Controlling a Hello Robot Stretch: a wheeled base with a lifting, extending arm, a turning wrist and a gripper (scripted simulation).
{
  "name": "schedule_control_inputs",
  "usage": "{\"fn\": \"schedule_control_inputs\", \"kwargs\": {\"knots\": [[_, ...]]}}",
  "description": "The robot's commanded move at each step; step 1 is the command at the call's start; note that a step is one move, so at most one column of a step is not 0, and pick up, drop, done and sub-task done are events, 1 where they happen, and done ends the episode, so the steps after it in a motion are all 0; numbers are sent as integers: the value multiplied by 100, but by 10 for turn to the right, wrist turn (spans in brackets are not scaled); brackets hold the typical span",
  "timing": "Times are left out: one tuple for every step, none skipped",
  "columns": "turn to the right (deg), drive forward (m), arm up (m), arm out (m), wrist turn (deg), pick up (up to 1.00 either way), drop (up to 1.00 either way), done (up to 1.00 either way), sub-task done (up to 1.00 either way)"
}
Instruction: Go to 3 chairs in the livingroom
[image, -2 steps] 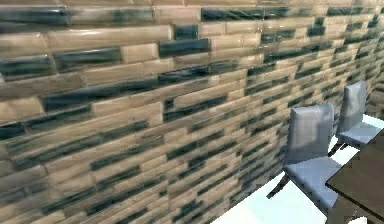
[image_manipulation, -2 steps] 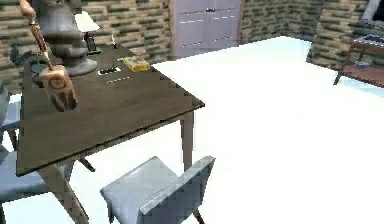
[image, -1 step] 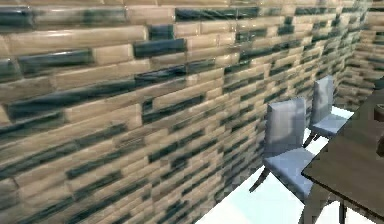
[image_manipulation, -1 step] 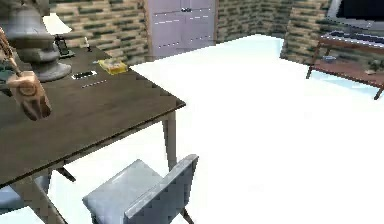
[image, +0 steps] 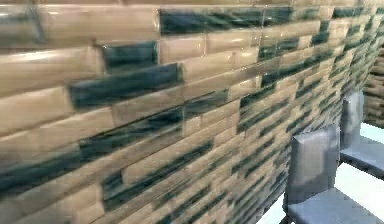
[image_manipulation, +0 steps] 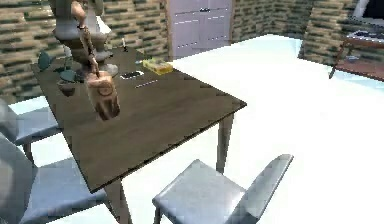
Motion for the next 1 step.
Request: {"fn": "schedule_control_inputs", "kwargs": {"knots": [[450, 0, 0, 0, 0, 0, 0, 0, 0]]}}
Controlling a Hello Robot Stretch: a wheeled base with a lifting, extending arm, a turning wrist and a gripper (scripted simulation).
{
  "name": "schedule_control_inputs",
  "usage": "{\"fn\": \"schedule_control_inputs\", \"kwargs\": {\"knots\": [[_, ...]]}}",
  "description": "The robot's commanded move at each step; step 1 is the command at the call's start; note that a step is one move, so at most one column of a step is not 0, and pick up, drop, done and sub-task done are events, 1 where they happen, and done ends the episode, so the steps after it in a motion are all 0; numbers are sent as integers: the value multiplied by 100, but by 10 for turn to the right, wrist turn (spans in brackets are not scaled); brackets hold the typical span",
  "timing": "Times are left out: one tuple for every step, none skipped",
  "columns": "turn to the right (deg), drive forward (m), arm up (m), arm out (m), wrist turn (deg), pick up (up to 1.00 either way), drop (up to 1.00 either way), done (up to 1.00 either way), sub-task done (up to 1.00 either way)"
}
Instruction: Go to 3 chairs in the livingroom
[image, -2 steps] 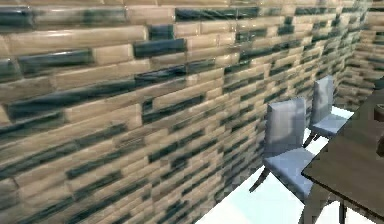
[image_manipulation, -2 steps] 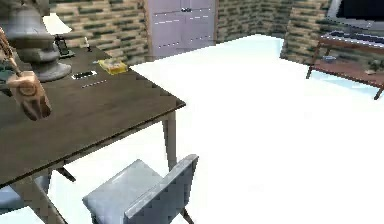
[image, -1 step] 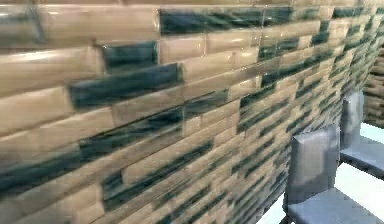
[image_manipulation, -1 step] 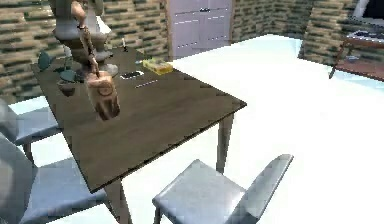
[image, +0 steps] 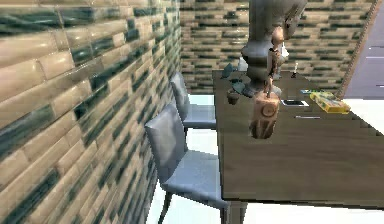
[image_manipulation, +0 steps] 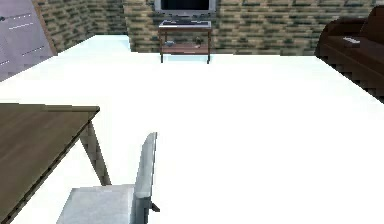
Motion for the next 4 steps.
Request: {"fn": "schedule_control_inputs", "kwargs": {"knots": [[0, 0, 0, 0, 0, 0, 0, 0, 100], [450, 0, 0, 0, 0, 0, 0, 0, 0], [450, 0, 0, 0, 0, 0, 0, 0, 0], [450, 0, 0, 0, 0, 0, 0, 0, 0]]}}
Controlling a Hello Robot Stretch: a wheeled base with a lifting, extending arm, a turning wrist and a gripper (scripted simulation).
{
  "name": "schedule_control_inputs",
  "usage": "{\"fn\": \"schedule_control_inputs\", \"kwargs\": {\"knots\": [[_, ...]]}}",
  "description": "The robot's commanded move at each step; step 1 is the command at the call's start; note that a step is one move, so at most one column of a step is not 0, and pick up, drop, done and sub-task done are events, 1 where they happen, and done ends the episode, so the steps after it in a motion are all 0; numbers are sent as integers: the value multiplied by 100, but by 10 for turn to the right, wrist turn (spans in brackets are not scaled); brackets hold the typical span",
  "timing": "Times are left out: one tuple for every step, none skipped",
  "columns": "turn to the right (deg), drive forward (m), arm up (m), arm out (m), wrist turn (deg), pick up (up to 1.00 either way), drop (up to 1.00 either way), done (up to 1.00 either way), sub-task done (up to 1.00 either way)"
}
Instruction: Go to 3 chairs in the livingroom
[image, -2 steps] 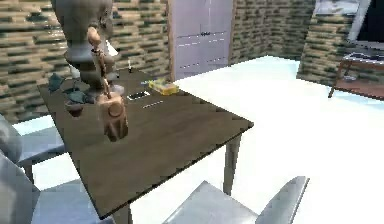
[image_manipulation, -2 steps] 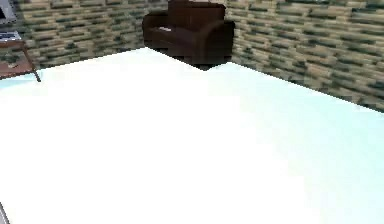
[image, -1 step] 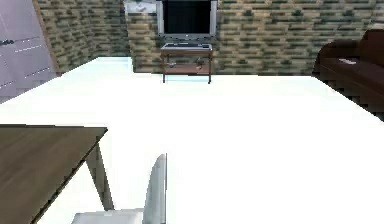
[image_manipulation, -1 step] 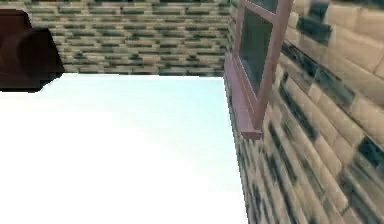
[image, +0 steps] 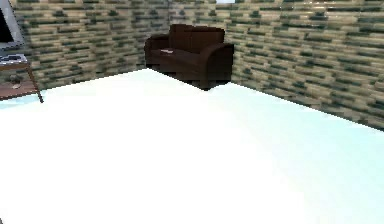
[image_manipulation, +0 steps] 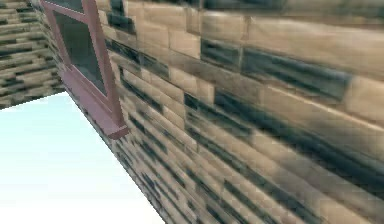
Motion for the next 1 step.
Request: {"fn": "schedule_control_inputs", "kwargs": {"knots": [[150, 0, 0, 0, 0, 0, 0, 0, 0]]}}
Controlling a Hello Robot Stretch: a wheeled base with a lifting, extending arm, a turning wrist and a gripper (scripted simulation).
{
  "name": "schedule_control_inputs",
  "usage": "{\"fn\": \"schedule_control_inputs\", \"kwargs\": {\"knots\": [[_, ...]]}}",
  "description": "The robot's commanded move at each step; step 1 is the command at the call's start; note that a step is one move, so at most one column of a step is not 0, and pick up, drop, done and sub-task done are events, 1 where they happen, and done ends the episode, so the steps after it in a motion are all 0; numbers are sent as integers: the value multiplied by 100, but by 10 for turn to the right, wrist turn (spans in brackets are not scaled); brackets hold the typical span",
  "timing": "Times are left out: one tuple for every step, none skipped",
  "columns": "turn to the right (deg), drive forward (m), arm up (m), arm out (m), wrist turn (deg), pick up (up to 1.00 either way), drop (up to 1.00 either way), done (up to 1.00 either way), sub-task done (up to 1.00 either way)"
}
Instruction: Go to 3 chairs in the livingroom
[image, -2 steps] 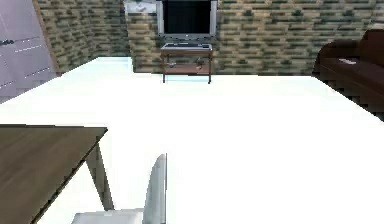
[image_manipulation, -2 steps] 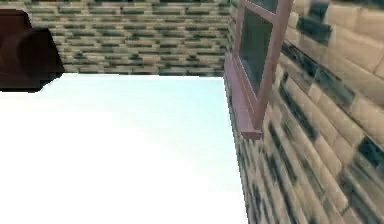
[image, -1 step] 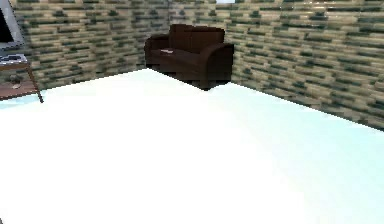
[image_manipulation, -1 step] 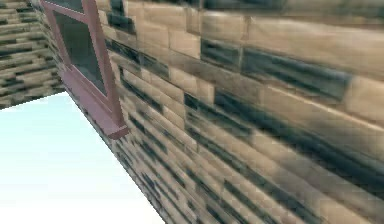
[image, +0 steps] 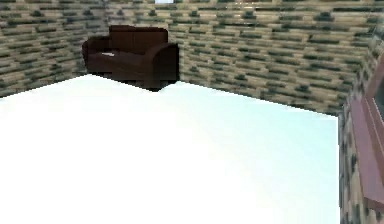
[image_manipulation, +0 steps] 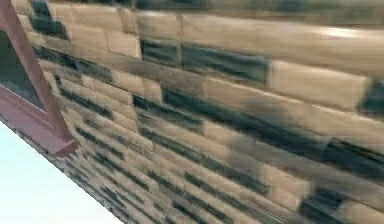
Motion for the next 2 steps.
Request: {"fn": "schedule_control_inputs", "kwargs": {"knots": [[0, 45, 0, 0, 0, 0, 0, 0, 0], [-450, 0, 0, 0, 0, 0, 0, 0, 0]]}}
